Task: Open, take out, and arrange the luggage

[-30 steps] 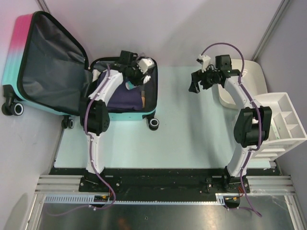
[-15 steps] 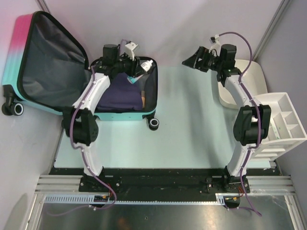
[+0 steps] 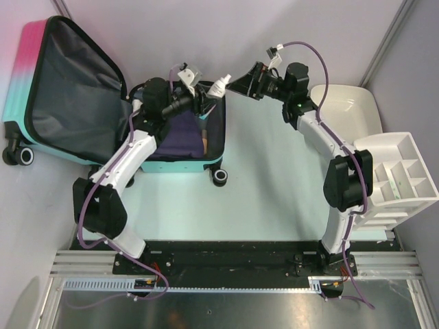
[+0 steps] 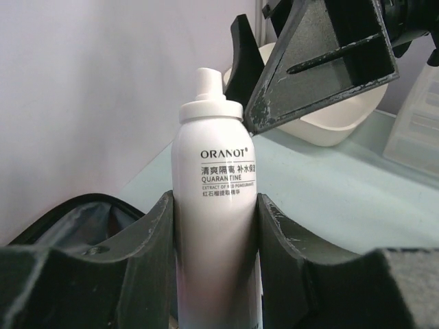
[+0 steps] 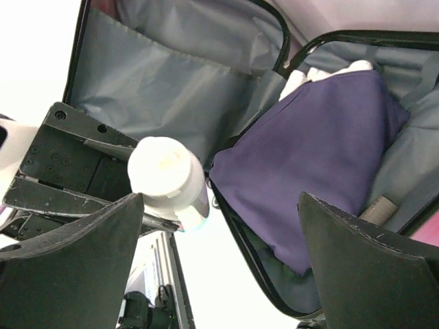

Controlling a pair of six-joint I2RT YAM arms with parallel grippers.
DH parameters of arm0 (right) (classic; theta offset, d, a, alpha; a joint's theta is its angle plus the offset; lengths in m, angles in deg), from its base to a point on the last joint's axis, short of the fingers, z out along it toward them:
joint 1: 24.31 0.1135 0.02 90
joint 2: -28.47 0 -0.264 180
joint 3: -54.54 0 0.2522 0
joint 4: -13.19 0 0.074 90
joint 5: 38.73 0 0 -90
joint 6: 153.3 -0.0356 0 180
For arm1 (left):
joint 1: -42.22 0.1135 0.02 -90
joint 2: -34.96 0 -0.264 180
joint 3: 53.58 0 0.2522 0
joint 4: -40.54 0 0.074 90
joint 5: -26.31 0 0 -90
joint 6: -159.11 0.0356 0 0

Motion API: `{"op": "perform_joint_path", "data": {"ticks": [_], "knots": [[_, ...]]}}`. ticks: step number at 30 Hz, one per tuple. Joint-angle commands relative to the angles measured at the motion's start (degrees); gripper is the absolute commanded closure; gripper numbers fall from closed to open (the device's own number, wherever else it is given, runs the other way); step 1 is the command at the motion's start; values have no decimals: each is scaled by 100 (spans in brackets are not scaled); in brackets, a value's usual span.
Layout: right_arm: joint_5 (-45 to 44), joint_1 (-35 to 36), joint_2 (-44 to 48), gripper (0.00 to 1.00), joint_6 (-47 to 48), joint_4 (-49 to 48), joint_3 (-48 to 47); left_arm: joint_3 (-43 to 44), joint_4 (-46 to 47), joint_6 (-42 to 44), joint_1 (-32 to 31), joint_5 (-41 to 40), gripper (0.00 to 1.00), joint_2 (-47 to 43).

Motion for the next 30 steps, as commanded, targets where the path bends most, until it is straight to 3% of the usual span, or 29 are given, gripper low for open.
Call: {"op": "perform_joint_path", "data": {"ticks": [1,6,12,15,18,19,21,22,24,25,28,30], "knots": [[114,212,213,0,55,-336,-146,-164,869,-357,-222,-36,100,-442],[238,336,397,0,-139,-925,231,-278,1010,-620,-301,-98,100,-522],[-8,555,407,0,124,-540,83,-270,1116,-551,-424,-10,100,-548],[0,582,433,12,195,-451,65,-278,1133,-516,-486,-80,100,-566],[-131,564,582,33,238,-407,223,-313,1133,-463,-521,-124,100,-583],[-201,547,678,45,256,-398,276,-322,1133,-445,-538,-133,100,-601],[-298,503,767,58,309,-337,364,-410,1133,-410,-547,-142,100,-618],[-359,442,811,73,335,-328,364,-436,1133,-410,-565,-159,97,-645],[-421,380,925,88,466,-196,347,-515,1133,-410,-574,-168,81,-662],[-482,293,969,100,511,-144,355,-550,1125,-410,-582,-177,56,-662],[-597,99,1215,100,809,102,346,-709,1090,-410,-574,-300,23,-741],[-693,-147,1477,100,1203,401,320,-831,1028,-262,-574,-344,12,-838]]}}
